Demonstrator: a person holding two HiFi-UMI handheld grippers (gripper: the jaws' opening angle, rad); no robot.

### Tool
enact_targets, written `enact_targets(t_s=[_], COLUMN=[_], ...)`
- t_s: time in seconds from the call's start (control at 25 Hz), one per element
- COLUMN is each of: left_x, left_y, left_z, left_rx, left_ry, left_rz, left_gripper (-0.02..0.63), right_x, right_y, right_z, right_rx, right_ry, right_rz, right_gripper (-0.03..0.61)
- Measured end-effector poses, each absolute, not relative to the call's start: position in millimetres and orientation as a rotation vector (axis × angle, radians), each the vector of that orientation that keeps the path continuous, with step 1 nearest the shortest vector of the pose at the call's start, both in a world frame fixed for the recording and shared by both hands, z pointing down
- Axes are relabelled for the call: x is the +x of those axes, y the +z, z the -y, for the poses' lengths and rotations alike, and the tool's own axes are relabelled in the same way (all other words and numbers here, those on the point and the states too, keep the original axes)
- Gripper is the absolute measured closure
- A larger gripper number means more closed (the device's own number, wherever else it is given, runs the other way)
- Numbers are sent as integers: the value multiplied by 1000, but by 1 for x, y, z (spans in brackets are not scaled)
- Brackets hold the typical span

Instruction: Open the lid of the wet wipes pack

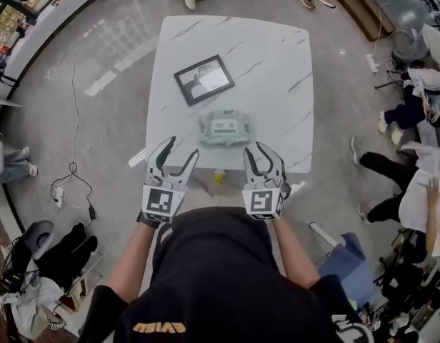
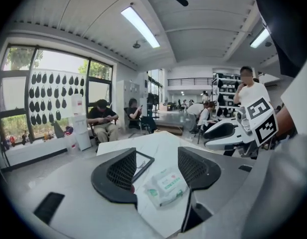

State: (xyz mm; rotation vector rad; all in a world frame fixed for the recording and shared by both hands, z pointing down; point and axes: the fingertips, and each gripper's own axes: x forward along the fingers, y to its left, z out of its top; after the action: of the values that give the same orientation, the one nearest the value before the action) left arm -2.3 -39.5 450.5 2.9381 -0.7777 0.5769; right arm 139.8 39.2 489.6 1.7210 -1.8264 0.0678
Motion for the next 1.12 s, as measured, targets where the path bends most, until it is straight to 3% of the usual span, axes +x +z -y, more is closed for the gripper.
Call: enact_targets(t_s=[0.96, 1.12], left_x=[21, 25], left_y=[619, 631], left_z=[80, 90], left_rx=[2636, 2613], left_ry=[764, 753], left_rz=[624, 685], left_gripper=[396, 430], right_x=[113, 104], right_y=[620, 637], right_z=[27, 26], right_rx=[1316, 1252], right_ry=[-23, 0], right_rz=[1716, 1730], right_gripper=[451, 451])
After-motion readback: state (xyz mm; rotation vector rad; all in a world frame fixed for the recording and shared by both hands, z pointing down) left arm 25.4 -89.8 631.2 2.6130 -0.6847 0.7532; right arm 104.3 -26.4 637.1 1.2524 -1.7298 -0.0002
